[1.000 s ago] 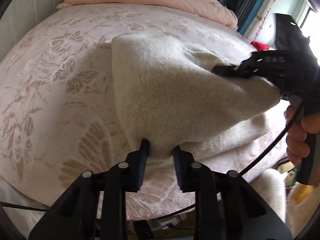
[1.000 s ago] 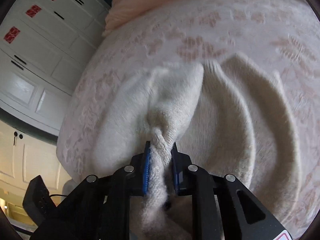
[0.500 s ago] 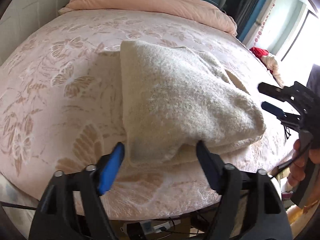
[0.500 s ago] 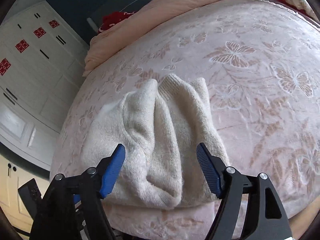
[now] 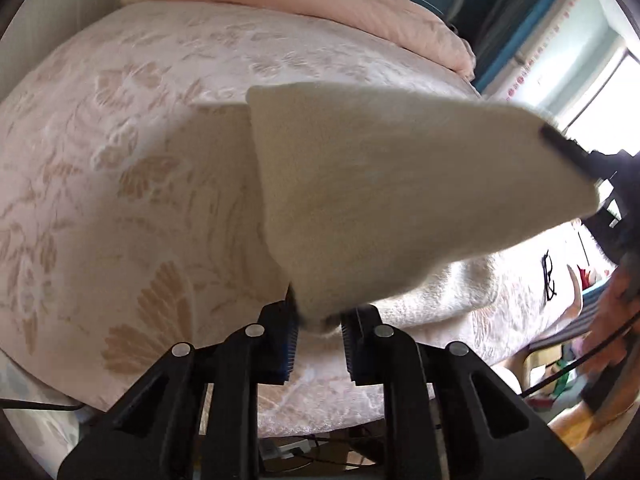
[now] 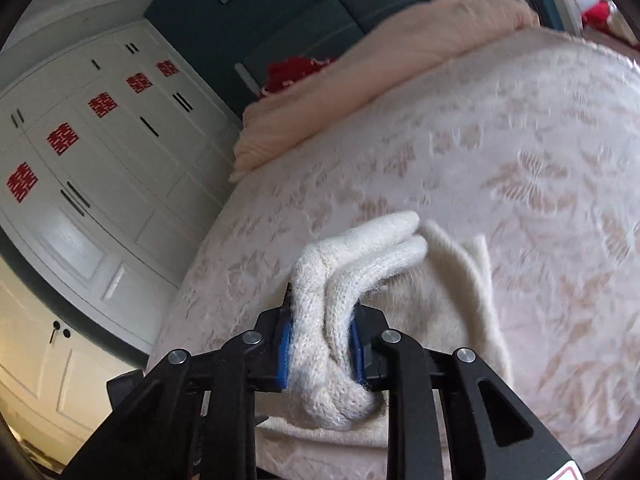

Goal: Fold small clothes

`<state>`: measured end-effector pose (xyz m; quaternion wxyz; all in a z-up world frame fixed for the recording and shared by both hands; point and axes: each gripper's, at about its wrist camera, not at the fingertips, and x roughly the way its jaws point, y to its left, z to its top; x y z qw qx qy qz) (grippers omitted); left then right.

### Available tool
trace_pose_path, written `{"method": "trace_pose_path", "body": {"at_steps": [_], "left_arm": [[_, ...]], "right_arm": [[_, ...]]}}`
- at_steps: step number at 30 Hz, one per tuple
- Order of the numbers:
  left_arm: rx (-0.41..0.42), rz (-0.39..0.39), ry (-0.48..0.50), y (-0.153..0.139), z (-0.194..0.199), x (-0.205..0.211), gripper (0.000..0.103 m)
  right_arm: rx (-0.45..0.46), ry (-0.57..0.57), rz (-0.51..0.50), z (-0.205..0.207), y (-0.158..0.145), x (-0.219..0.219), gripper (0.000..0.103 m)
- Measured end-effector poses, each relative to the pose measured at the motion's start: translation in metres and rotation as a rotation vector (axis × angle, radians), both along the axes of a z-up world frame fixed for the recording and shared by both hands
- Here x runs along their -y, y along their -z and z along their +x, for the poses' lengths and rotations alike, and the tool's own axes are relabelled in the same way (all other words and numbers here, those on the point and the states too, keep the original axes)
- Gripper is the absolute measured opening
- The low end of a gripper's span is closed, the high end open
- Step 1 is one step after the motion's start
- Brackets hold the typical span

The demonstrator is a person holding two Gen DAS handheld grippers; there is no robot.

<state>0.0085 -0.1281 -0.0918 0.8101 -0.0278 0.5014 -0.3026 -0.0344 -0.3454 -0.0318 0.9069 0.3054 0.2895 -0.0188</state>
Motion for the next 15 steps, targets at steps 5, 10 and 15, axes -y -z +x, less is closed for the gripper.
{"method": "trace_pose_path", "body": {"at_steps": [5, 10, 15], "left_arm": [[-0.086, 0.07, 0.013, 0.039, 0.002, 0.021, 0.019], [-0.082, 0.041, -0.018, 0.042, -0.002, 0.006, 0.027], [-0.069, -0.058, -0.022, 0.006, -0.007, -0.034, 0.038]], "right_arm": [[-0.326, 0.075, -0.057, -0.011, 0.098, 0.035, 0.026], [-0.266, 0.111, 0.036, -0.038, 0.115, 0.041, 0.046], [-0.258, 0.151, 0.01, -0.065, 0.1, 0.041, 0.062]]}}
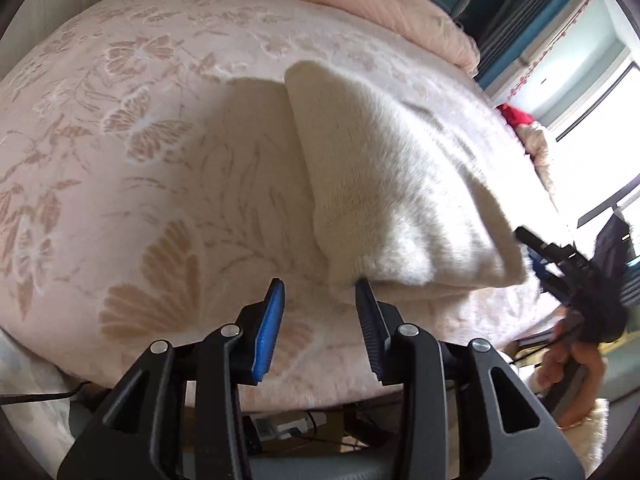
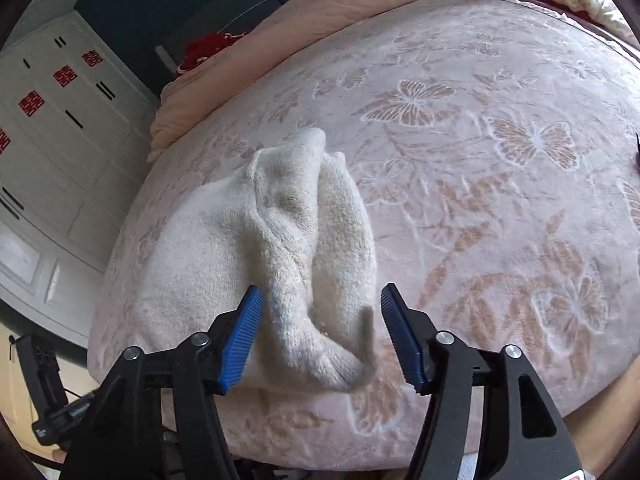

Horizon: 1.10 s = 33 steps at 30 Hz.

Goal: Fold small clothes

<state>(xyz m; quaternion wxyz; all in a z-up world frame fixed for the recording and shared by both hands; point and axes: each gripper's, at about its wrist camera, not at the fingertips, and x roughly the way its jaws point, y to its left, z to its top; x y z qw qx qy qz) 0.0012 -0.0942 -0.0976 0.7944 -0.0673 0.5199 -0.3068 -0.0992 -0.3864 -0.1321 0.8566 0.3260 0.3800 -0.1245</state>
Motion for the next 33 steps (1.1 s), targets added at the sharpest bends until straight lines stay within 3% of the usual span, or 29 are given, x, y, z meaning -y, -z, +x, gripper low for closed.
{"method": "trace_pose_path", "body": {"at_steps": [2, 4, 8, 11, 13, 15, 17, 21, 22, 24, 25, 27, 29, 31, 33], "left_arm": [[0.025, -0.054, -0.024, -0.018, -0.005, -0.008, 0.052], [0.019, -0.146, -0.042, -0.028, -0.004, -0.005, 0.073], [-0.104, -0.257, -0.04, -0.008, 0.016, 0.033, 0.089], [-0.228, -0.217, -0.11, 0.032, 0.042, 0.052, 0.088], [-0.278, -0.222, -0.135, 0.052, 0.06, 0.053, 0.061], [-0.319, -0.255, -0.141, 0.054, 0.068, 0.046, 0.047], [-0.275, -0.267, -0.114, 0.037, 0.067, 0.036, 0.039], [-0.183, -0.231, -0.095, 0.007, 0.061, 0.006, 0.04], [-0.194, -0.19, -0.095, 0.013, 0.06, 0.001, 0.044], [-0.227, -0.114, -0.081, 0.037, 0.059, 0.0, 0.048], [-0.24, -0.117, -0.073, 0.045, 0.056, -0.002, 0.051], [-0.218, -0.149, -0.086, 0.038, 0.048, -0.01, 0.052], [-0.115, -0.114, -0.091, 0.013, 0.04, -0.012, 0.051], [-0.004, -0.095, -0.081, -0.014, 0.034, -0.011, 0.057], [0.094, -0.098, -0.08, -0.037, 0.029, -0.003, 0.063]], "right_arm": [[0.004, 0.0, 0.039, -0.005, 0.005, 0.0, 0.068], [0.023, 0.011, 0.093, -0.007, 0.013, -0.003, 0.075], [0.036, 0.025, 0.241, 0.003, 0.035, 0.0, 0.075], [0.068, 0.037, 0.343, 0.015, 0.047, 0.001, 0.078], [0.054, 0.047, 0.369, 0.029, 0.056, 0.001, 0.076], [0.055, 0.042, 0.378, 0.042, 0.058, -0.003, 0.047], [0.096, 0.012, 0.379, 0.048, 0.043, -0.013, 0.036], [0.157, -0.116, 0.272, 0.046, 0.001, -0.05, 0.036], [0.131, -0.143, 0.251, 0.047, 0.005, -0.057, 0.043], [-0.016, -0.156, 0.172, 0.051, 0.029, -0.067, 0.053], [-0.08, -0.137, 0.155, 0.049, 0.041, -0.069, 0.06], [-0.047, -0.078, 0.204, 0.033, 0.042, -0.064, 0.061], [0.004, -0.005, 0.119, 0.02, 0.014, -0.061, 0.062], [0.065, 0.017, 0.01, 0.017, -0.02, -0.062, 0.063], [0.092, -0.028, 0.004, 0.035, -0.038, -0.061, 0.066]]}}
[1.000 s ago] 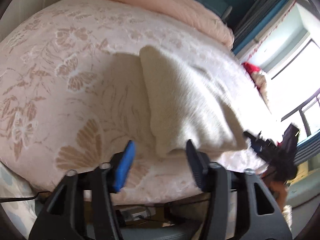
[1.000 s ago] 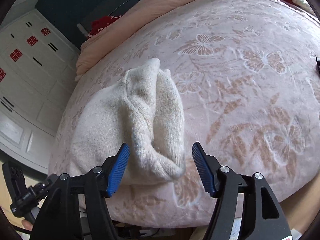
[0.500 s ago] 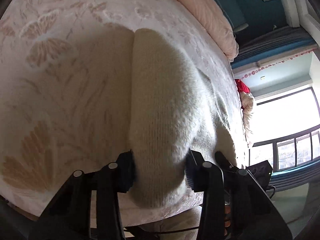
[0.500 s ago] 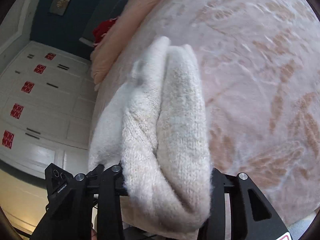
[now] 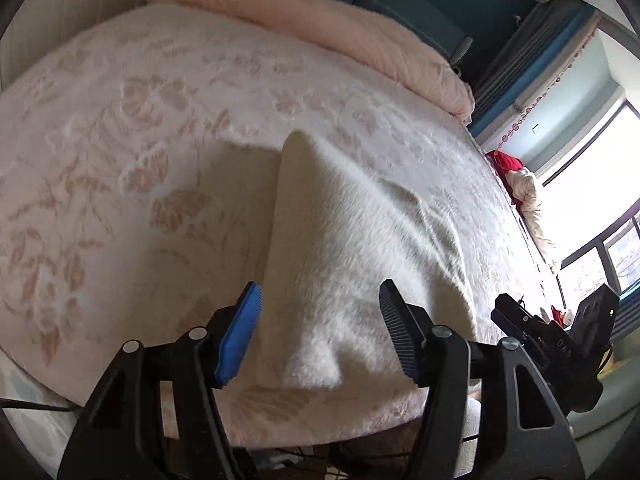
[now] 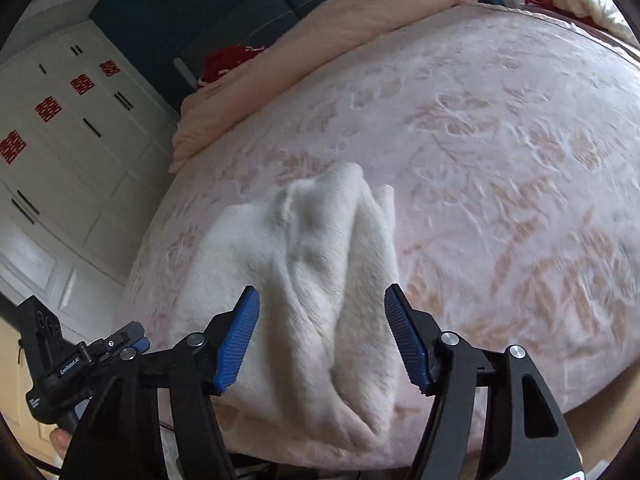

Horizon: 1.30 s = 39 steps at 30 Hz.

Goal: Fold small clothes

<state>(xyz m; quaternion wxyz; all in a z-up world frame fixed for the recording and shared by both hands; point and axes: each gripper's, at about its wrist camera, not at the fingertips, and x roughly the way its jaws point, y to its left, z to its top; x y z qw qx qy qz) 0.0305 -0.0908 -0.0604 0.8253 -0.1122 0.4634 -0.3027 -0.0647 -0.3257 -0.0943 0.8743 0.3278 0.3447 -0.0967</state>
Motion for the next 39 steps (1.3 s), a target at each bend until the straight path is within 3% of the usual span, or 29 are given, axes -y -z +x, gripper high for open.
{"method": "trace_pose_path", "body": {"at_steps": [2, 4, 5, 6, 7, 10, 12, 15, 16, 18, 21, 23, 25, 26, 28, 31, 33, 34, 35, 39], "left_arm": [[0.042, 0.01, 0.044, -0.008, 0.002, 0.019, 0.063], [0.035, 0.064, 0.066, 0.004, 0.01, 0.04, 0.062], [0.01, 0.096, 0.064, 0.016, 0.018, 0.045, 0.058], [-0.023, 0.135, 0.06, 0.028, 0.026, 0.05, 0.043], [-0.028, 0.182, 0.047, 0.035, 0.031, 0.05, 0.034], [-0.016, 0.219, 0.052, 0.035, 0.036, 0.044, 0.033], [-0.025, 0.245, 0.052, 0.039, 0.038, 0.041, 0.035], [-0.029, 0.271, 0.052, 0.049, 0.041, 0.04, 0.041], [-0.029, 0.273, 0.054, 0.05, 0.041, 0.041, 0.045], [-0.012, 0.295, 0.056, 0.047, 0.038, 0.042, 0.046], [0.0, 0.3, 0.069, 0.047, 0.036, 0.04, 0.049], [-0.005, 0.302, 0.059, 0.052, 0.036, 0.038, 0.053], [-0.015, 0.3, 0.045, 0.053, 0.035, 0.038, 0.055], [-0.02, 0.301, 0.047, 0.051, 0.034, 0.039, 0.055], [-0.013, 0.32, 0.05, 0.044, 0.029, 0.04, 0.054], [0.022, 0.35, 0.066, 0.032, 0.018, 0.038, 0.054], [0.008, 0.346, 0.07, 0.028, 0.013, 0.034, 0.053], [-0.003, 0.351, 0.072, 0.028, 0.01, 0.033, 0.053], [-0.009, 0.357, 0.076, 0.028, 0.008, 0.033, 0.053], [-0.025, 0.347, 0.071, 0.027, 0.001, 0.027, 0.058]], "right_arm": [[-0.008, -0.046, 0.0, 0.027, 0.001, 0.001, 0.066], [-0.072, -0.078, 0.012, 0.057, 0.022, 0.002, 0.064], [-0.092, -0.08, 0.035, 0.068, 0.037, 0.002, 0.037], [-0.097, -0.09, 0.066, 0.077, 0.045, 0.002, 0.011], [-0.096, -0.097, 0.094, 0.08, 0.046, 0.002, 0.013], [0.028, -0.151, -0.04, 0.079, -0.006, -0.016, 0.012], [0.034, -0.172, -0.065, 0.082, -0.011, -0.019, 0.012], [-0.214, -0.163, -0.109, 0.101, 0.053, -0.006, 0.018], [-0.226, -0.15, -0.073, 0.094, 0.068, 0.0, 0.018], [-0.15, -0.108, -0.018, 0.078, 0.051, 0.001, 0.02], [-0.043, -0.069, -0.098, 0.048, 0.007, -0.013, 0.02], [-0.075, -0.08, -0.104, 0.04, 0.01, -0.02, 0.02], [-0.223, -0.107, -0.124, 0.047, 0.047, -0.023, 0.02], [-0.252, -0.11, -0.117, 0.045, 0.061, -0.02, 0.02], [-0.186, -0.08, -0.074, 0.03, 0.046, -0.019, 0.025], [-0.11, -0.047, -0.09, 0.012, 0.014, -0.022, 0.029], [-0.108, -0.042, -0.115, 0.002, 0.004, -0.023, 0.048], [-0.118, -0.026, -0.136, -0.002, 0.002, -0.023, 0.065], [-0.127, -0.006, -0.16, -0.007, 0.002, -0.023, 0.073], [-0.149, 0.047, -0.143, -0.02, 0.015, -0.016, 0.078]]}}
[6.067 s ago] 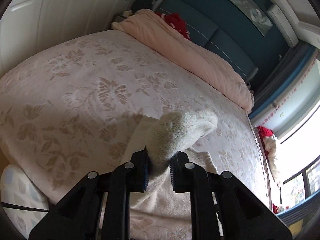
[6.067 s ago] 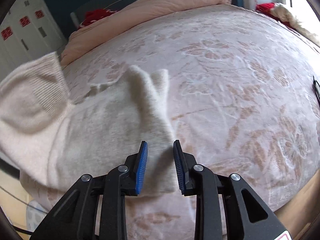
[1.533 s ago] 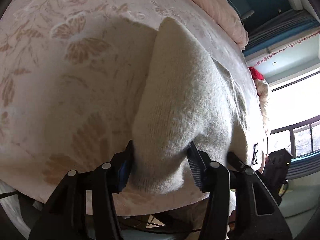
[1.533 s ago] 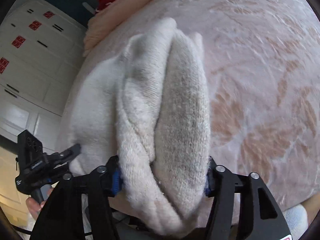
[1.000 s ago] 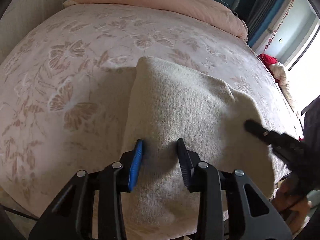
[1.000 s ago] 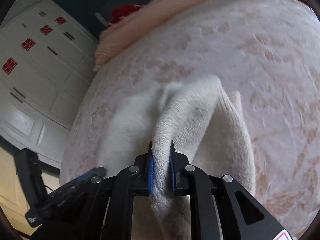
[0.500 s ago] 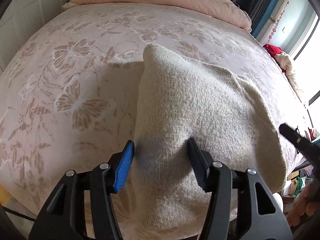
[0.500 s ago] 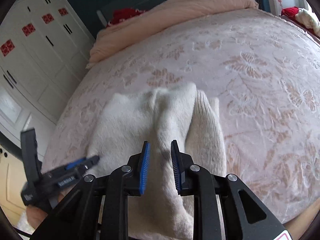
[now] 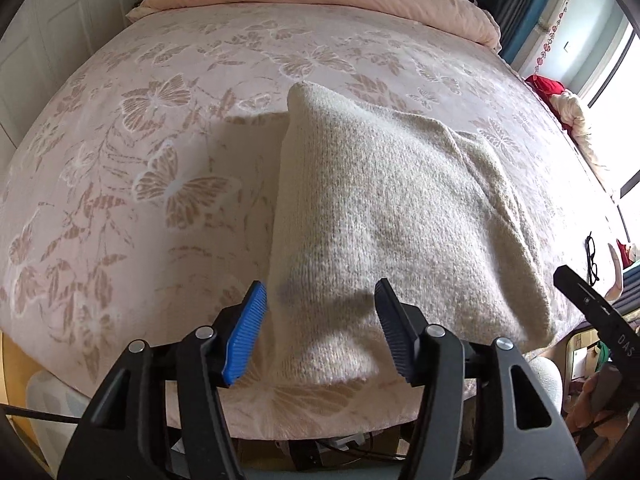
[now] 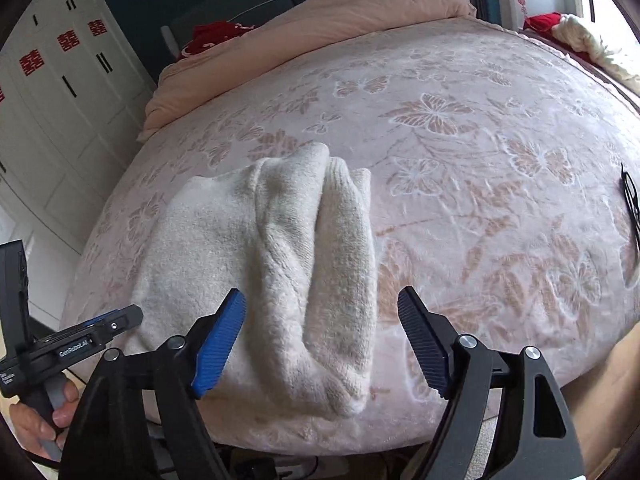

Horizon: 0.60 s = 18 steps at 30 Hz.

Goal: Fold small clothes

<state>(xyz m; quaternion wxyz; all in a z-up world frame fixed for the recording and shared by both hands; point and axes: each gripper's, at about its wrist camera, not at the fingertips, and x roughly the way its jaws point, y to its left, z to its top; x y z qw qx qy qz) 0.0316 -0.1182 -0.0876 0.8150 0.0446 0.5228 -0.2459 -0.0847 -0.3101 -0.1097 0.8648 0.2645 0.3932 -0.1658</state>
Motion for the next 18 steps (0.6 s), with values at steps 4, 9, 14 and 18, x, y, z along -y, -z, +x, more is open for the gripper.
{"method": "trace_pose_path", "body": {"at_steps": [4, 9, 14, 18], "left_arm": [[-0.01, -0.031, -0.013, 0.0, -0.005, -0.004, 0.069], [-0.053, -0.148, -0.028, 0.004, -0.002, -0.006, 0.085], [-0.118, -0.197, -0.063, 0.031, 0.027, -0.003, 0.086], [-0.24, -0.282, -0.075, 0.063, 0.049, 0.0, 0.093]], "right_arm": [[-0.003, 0.008, 0.102, -0.003, 0.019, 0.004, 0.078], [-0.017, 0.006, 0.171, 0.005, 0.038, 0.006, 0.081], [0.001, 0.022, 0.261, 0.022, 0.059, 0.02, 0.086], [0.028, 0.025, 0.371, 0.04, 0.079, 0.03, 0.09]]}}
